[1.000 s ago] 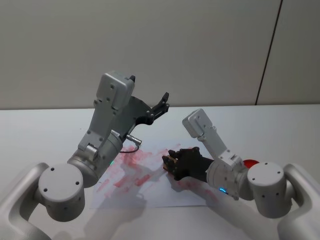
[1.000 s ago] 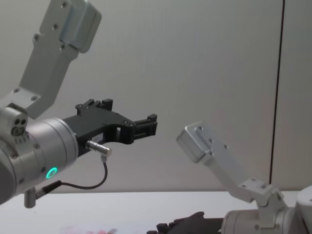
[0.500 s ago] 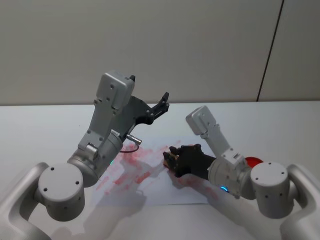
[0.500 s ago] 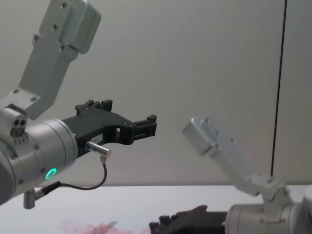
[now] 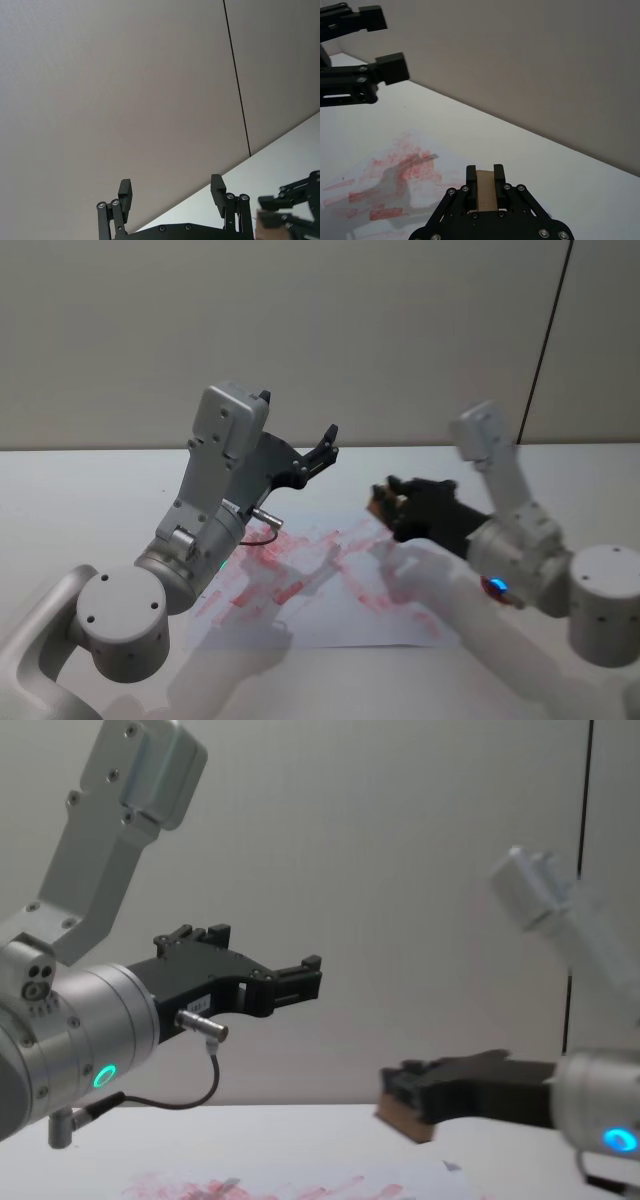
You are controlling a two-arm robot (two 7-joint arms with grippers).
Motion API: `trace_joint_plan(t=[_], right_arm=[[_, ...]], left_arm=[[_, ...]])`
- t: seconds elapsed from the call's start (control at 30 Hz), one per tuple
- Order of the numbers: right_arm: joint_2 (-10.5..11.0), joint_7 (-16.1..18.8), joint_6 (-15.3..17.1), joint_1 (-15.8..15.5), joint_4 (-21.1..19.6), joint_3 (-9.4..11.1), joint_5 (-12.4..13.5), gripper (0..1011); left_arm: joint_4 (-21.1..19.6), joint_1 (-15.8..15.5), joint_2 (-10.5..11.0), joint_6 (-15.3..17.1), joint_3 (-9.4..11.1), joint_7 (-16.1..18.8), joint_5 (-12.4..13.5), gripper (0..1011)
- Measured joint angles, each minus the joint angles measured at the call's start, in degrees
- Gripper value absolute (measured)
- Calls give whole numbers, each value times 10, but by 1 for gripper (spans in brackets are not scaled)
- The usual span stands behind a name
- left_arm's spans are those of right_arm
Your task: Use the one hand to pick up the stamp and affix it onto the A4 paper.
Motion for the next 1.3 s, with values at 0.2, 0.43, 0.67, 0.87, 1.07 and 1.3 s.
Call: trace_joint_plan(t=[0.2,0.43,0.67,0.87,1.07,1.3], right_arm=[[37,-25,20,-33,-49,25,23,195],[69,-44,38,-62,-82,45,35,194],[86,-53,48,-79,-97,54,38,195],[95,-58,53,-89,-102,58,37,195],[102,-62,56,-97,-101,60,32,195],[106,-67,57,-103,-97,60,27,194]], left_arm=[[0,0,0,0,0,0,0,1001],[0,0,0,0,0,0,0,1001],[0,0,0,0,0,0,0,1001],[0,0,0,0,0,0,0,1001],[0,0,0,0,0,0,0,1001],[0,0,0,0,0,0,0,1001]])
